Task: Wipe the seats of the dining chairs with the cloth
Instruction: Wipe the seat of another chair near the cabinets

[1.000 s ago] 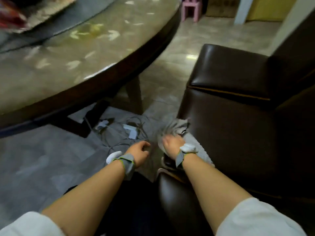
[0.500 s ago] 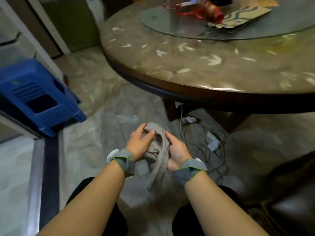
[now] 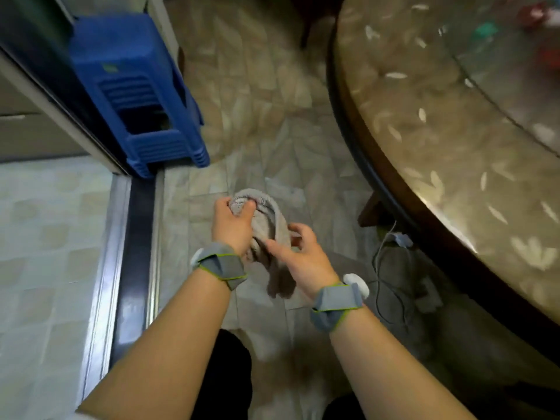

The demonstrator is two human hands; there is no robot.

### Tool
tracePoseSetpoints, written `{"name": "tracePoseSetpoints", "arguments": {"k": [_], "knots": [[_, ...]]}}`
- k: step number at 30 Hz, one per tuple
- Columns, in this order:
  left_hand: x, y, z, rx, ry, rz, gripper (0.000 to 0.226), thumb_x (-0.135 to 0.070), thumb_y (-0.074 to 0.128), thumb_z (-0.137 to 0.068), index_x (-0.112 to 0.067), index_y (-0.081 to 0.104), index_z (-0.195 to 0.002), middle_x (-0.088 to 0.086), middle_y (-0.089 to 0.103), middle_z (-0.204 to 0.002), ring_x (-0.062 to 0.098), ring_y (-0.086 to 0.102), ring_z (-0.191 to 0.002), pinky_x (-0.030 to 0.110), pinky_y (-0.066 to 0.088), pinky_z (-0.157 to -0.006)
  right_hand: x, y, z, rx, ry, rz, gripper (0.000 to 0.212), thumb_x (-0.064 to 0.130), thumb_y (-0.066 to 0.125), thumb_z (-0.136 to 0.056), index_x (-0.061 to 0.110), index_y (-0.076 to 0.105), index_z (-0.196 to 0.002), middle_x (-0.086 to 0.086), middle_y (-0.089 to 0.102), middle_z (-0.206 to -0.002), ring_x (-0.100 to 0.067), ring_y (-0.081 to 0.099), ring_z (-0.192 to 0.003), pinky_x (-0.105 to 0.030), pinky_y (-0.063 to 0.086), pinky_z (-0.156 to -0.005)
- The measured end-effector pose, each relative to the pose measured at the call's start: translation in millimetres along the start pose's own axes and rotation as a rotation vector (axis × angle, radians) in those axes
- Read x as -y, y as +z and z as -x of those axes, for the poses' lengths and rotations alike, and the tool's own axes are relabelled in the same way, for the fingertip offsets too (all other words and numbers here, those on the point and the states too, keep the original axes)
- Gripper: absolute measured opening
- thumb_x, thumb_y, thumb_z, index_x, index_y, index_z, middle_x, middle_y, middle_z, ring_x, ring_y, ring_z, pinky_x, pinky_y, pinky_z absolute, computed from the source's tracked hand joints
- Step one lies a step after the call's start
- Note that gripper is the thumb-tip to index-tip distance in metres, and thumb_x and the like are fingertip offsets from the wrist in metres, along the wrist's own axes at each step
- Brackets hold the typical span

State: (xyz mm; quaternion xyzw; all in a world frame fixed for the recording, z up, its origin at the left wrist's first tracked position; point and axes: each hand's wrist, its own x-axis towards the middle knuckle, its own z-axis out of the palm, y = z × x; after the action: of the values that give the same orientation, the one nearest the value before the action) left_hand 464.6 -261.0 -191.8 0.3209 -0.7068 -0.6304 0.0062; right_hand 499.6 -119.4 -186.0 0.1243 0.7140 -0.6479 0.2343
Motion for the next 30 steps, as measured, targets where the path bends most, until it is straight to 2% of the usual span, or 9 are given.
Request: {"name": "tracePoseSetpoints", "arguments": {"k": [2, 5, 7, 10, 13, 16, 21, 25, 30], "knots": [[-48, -23, 5, 0.04, 0.041, 0.045, 0.029, -0.036, 0.06, -0.085, -0.033, 0.051, -0.113, 0.007, 0.061, -0.119, 0.023, 0.061, -0.106, 0.044, 0.05, -0.095, 53, 15, 8, -0.058, -0.114, 0.141, 0.009, 0.016, 0.058, -0.094, 0.015, 0.058, -0.102, 0.003, 0.062, -0.087, -0.01, 0.058, -0.077, -0.012, 0.042, -0.064], [-145, -74, 11, 0.046, 0.075, 0.104, 0.021, -0.022, 0.053, -0.095, -0.042, 0.056, -0.102, 0.005, 0.064, -0.115, 0.019, 0.062, -0.102, 0.041, 0.052, -0.091, 153, 44, 20, -0.099, -0.191, 0.237, 0.025, 0.013, 0.045, -0.098, 0.008, 0.051, -0.074, -0.003, 0.051, -0.071, -0.018, 0.047, -0.072, -0.022, 0.035, -0.061], [-189, -97, 10, 0.069, 0.117, 0.09, 0.021, -0.023, 0.053, -0.095, -0.042, 0.057, -0.103, 0.002, 0.064, -0.112, 0.021, 0.062, -0.102, 0.043, 0.052, -0.092, 199, 53, 23, -0.108, -0.179, 0.189, 0.027, 0.015, 0.041, -0.1, 0.005, 0.052, -0.077, -0.006, 0.051, -0.074, -0.021, 0.05, -0.075, -0.027, 0.037, -0.067], [-271, -141, -2, 0.128, 0.171, 0.101, 0.02, -0.029, 0.057, -0.092, -0.048, 0.058, -0.1, 0.0, 0.063, -0.111, 0.022, 0.062, -0.1, 0.048, 0.052, -0.091, 287, 81, 17, -0.134, -0.169, 0.046, 0.032, 0.016, 0.04, -0.1, 0.02, 0.056, -0.073, 0.004, 0.055, -0.068, -0.017, 0.052, -0.071, -0.031, 0.04, -0.071], [-339, -175, -27, 0.176, 0.253, 0.035, 0.02, -0.04, 0.06, -0.087, -0.048, 0.057, -0.106, -0.003, 0.063, -0.115, 0.021, 0.062, -0.103, 0.048, 0.052, -0.091, 362, 102, -3, -0.15, -0.188, -0.085, 0.028, 0.014, 0.04, -0.1, 0.013, 0.054, -0.075, -0.002, 0.053, -0.072, -0.017, 0.051, -0.071, -0.027, 0.043, -0.071], [-386, -191, -56, 0.198, 0.293, 0.066, 0.018, -0.033, 0.064, -0.087, -0.042, 0.06, -0.102, 0.0, 0.065, -0.11, 0.021, 0.064, -0.098, 0.047, 0.054, -0.088, 416, 107, -29, -0.111, -0.178, -0.117, 0.014, 0.03, 0.053, -0.09, 0.024, 0.061, -0.08, -0.006, 0.063, -0.09, -0.024, 0.059, -0.087, -0.046, 0.049, -0.089], [-426, -172, -110, 0.219, 0.354, -0.01, 0.027, -0.05, 0.066, -0.076, -0.049, 0.055, -0.1, -0.001, 0.062, -0.111, 0.021, 0.064, -0.094, 0.047, 0.054, -0.087, 470, 99, -84, -0.171, -0.195, -0.239, 0.014, 0.029, 0.056, -0.083, 0.016, 0.062, -0.086, -0.009, 0.063, -0.091, -0.027, 0.058, -0.089, -0.052, 0.047, -0.095], [-464, -121, -165, 0.245, 0.357, -0.048, 0.016, -0.033, 0.063, -0.088, -0.029, 0.059, -0.103, -0.004, 0.062, -0.103, 0.014, 0.06, -0.093, 0.037, 0.051, -0.089, 504, 75, -141, -0.213, -0.218, -0.324, 0.014, 0.031, 0.057, -0.083, 0.018, 0.061, -0.088, -0.011, 0.062, -0.097, -0.027, 0.057, -0.091, -0.053, 0.046, -0.097], [-526, -46, -252, 0.285, 0.36, -0.231, 0.016, -0.019, 0.063, -0.085, -0.021, 0.057, -0.1, -0.004, 0.058, -0.084, 0.012, 0.052, -0.07, 0.024, 0.042, -0.061, 557, 19, -231, -0.276, -0.271, -0.37, 0.009, 0.019, 0.055, -0.092, 0.017, 0.061, -0.086, -0.007, 0.063, -0.09, -0.027, 0.057, -0.092, -0.051, 0.046, -0.095]]}}
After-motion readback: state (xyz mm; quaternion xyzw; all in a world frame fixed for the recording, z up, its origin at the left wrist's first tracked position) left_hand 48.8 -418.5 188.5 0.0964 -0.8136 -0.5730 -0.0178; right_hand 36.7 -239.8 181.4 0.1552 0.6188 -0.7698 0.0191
